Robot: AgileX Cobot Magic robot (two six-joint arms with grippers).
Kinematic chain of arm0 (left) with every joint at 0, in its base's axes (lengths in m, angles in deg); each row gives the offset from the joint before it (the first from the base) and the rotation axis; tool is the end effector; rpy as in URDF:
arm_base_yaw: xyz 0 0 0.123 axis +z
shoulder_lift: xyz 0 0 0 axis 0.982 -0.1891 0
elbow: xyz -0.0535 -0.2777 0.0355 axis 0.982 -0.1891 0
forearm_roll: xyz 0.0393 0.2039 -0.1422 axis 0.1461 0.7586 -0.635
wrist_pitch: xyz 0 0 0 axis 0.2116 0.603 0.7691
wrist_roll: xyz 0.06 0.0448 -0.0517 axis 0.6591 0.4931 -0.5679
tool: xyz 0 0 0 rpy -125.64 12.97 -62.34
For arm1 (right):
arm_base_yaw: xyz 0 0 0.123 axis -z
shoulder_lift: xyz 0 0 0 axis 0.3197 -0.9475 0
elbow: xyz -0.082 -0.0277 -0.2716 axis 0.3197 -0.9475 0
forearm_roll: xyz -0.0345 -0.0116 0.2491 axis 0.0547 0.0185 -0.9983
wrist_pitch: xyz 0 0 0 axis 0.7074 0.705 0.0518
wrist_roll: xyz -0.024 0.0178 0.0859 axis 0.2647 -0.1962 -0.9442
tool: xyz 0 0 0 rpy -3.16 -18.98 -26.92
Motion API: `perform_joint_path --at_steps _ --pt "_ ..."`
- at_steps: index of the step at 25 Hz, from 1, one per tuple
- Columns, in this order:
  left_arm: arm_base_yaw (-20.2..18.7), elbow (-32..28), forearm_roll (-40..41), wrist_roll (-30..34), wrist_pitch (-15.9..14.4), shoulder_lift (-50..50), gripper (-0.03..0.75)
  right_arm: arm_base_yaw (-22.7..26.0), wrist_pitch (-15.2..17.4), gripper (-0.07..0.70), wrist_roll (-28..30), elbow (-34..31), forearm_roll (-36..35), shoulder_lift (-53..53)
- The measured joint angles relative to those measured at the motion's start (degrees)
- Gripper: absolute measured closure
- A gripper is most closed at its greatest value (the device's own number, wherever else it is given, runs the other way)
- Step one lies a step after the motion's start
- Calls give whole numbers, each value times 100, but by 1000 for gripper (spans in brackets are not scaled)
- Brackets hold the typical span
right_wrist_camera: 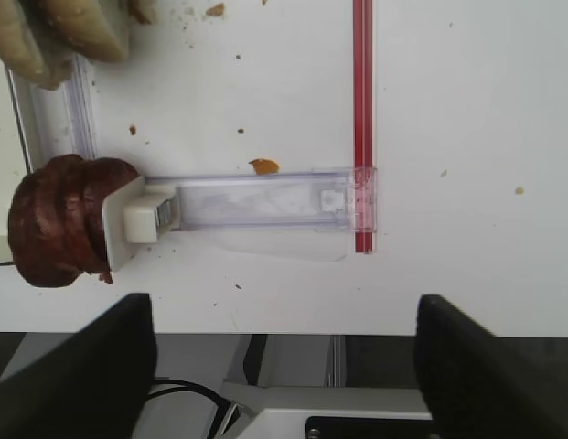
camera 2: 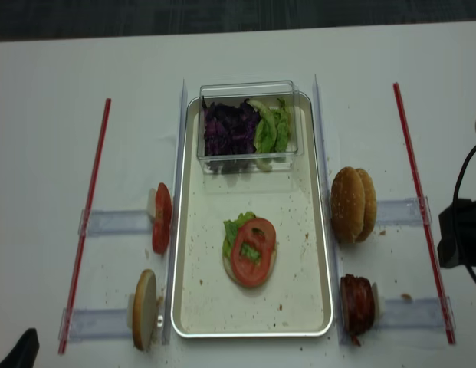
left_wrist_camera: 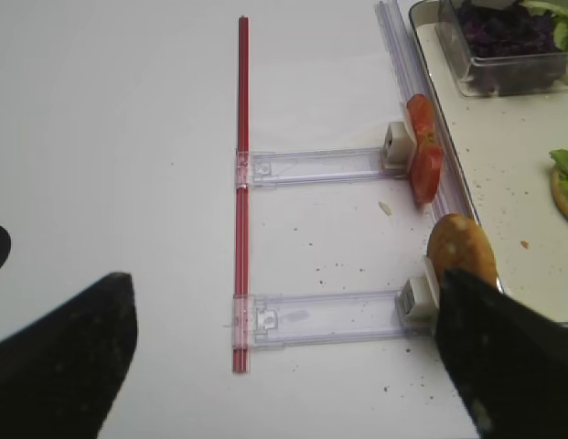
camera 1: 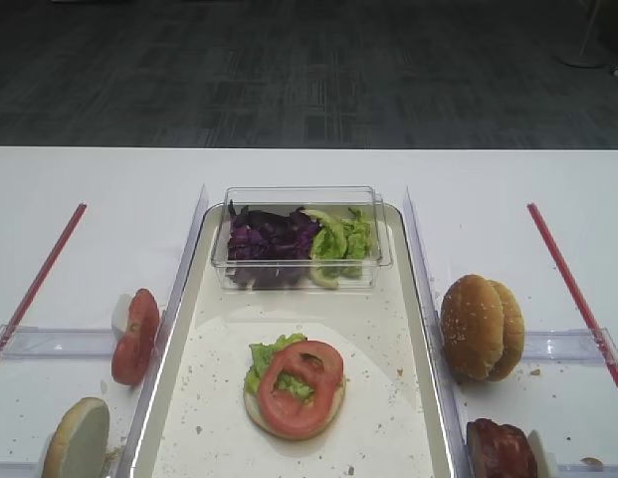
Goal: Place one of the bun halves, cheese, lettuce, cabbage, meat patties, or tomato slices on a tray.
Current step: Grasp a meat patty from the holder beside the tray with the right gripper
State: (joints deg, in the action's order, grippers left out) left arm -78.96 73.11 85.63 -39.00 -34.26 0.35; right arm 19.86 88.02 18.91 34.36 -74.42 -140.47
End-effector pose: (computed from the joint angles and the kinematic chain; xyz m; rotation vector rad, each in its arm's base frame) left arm -0.0122 0.0015 0.2644 -0.0486 2.1639 -0.0005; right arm 0.1545 0.0126 0.2645 0.0900 3.0085 0.2665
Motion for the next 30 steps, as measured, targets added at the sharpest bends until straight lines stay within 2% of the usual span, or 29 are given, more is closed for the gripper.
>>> perform_joint_path --at_steps 14,25,30 --pt "0 0 0 0 0 0 104 0 -190 36 -117 -14 -222 -14" --pt "0 0 0 0 0 0 104 0 -85 37 52 -22 -562 -14" --pt "0 0 0 0 0 0 104 -303 -57 37 60 -22 -582 -14"
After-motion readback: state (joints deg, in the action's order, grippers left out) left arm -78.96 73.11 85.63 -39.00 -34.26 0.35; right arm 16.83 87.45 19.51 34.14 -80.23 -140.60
